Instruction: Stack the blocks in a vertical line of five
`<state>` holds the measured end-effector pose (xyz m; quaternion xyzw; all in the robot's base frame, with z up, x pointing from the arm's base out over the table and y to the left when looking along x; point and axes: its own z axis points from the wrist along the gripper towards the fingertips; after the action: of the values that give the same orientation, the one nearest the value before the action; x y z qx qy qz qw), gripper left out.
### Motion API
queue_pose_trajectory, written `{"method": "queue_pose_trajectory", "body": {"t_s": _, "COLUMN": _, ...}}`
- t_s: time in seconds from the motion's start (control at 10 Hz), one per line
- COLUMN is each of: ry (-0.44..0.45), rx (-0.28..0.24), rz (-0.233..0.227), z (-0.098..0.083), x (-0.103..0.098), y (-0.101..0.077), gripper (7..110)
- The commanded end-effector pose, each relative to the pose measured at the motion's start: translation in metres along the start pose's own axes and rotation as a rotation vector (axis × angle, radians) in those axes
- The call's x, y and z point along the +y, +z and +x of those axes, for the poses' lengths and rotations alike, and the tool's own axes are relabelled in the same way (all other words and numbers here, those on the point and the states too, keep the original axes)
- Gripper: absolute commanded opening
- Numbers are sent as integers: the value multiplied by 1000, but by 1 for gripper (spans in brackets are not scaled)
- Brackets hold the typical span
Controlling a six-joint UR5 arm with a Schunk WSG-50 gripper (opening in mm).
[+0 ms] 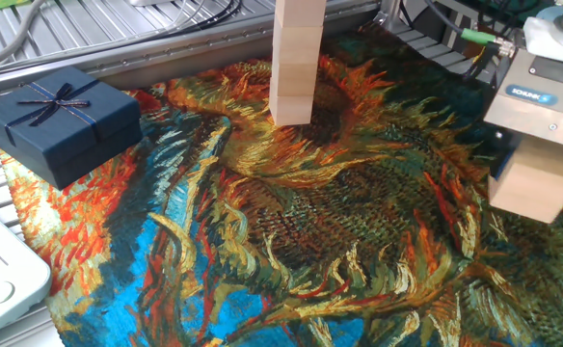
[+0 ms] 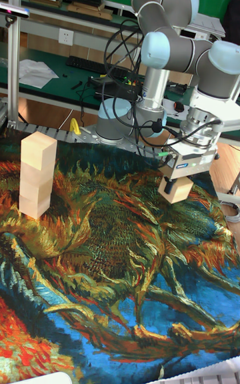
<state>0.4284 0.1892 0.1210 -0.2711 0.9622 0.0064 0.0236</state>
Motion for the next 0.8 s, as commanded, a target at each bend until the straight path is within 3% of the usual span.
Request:
{"method": "queue_pose_trajectory", "body": {"t_s": 0.0, "ry": 100, "rx": -13, "rz": -55, "z": -4, "x": 11, "y": -3, "gripper": 7}}
{"method": "queue_pose_trajectory", "body": {"t_s": 0.3, "ry": 52, "rx": 35, "rz": -16, "z": 8, "x": 2, "y": -3, "gripper": 7}}
{"method": "queue_pose_trajectory", "body": {"t_s": 0.7, "ry": 118, "rx": 65, "rz": -25, "z": 15, "x": 5, "y": -3, "gripper": 7}}
